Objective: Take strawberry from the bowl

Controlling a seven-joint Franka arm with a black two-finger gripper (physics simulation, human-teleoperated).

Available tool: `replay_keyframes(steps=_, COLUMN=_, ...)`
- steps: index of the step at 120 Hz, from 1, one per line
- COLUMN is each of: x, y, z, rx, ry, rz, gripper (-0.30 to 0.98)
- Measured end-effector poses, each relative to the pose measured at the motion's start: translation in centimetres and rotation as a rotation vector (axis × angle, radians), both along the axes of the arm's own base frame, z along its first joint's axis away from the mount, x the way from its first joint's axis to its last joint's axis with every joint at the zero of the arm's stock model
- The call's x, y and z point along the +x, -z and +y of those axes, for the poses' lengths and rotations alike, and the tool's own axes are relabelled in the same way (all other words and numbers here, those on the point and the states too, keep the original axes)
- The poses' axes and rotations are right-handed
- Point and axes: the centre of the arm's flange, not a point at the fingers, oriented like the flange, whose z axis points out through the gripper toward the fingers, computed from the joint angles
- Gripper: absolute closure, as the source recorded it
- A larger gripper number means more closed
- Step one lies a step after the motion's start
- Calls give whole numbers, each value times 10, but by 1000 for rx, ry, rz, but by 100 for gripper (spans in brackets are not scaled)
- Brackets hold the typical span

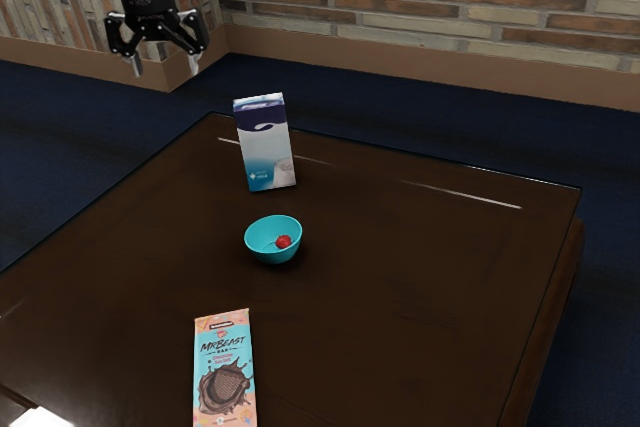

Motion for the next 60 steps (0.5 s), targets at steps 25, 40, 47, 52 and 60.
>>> replay_keyframes(steps=25, x=22, y=21, z=-26, rx=-25, ry=83, rz=9, gripper=0)
replay_keyframes(steps=40, x=79, y=131, z=-61, rx=1, ry=87, rz=68, gripper=0)
replay_keyframes(steps=47, x=98, y=182, z=-63, rx=10, ry=70, rz=86, gripper=0)
replay_keyframes(steps=52, x=108, y=213, z=-66, rx=7, ry=57, rz=93, gripper=0)
replay_keyframes(steps=60, x=116, y=250, z=-69, rx=-17, ry=28, rz=91, gripper=0)
